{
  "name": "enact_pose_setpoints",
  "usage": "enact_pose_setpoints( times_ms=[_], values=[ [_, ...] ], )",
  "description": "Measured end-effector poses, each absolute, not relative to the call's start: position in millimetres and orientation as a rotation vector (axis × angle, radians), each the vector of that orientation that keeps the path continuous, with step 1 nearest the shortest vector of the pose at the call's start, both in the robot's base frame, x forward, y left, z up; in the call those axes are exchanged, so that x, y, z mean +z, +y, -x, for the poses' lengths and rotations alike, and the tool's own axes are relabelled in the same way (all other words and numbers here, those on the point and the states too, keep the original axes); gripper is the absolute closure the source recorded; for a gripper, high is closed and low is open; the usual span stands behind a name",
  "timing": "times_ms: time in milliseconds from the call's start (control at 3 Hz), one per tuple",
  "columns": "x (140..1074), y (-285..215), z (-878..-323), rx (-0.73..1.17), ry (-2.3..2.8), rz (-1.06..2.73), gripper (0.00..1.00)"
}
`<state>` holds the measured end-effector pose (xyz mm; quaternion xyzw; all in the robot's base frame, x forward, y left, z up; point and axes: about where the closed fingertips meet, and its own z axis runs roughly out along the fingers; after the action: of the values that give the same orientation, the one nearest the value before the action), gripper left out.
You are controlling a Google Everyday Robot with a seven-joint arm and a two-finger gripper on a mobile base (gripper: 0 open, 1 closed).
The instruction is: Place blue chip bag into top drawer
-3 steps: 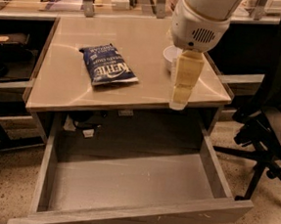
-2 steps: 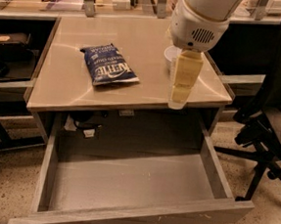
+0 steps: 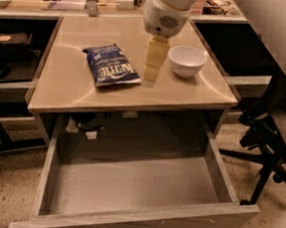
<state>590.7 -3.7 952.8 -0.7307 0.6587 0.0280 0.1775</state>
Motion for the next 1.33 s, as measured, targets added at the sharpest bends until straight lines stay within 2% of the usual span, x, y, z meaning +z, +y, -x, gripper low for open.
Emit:
enact_pose_setpoints(
  times_ms=[333,1333],
  values=[
    [925.9,43.1,-661.4,0.187,1.820,2.110,0.00],
    [901.7,71.1,-693.2,0.262,1.763,2.084,0.00]
  ],
)
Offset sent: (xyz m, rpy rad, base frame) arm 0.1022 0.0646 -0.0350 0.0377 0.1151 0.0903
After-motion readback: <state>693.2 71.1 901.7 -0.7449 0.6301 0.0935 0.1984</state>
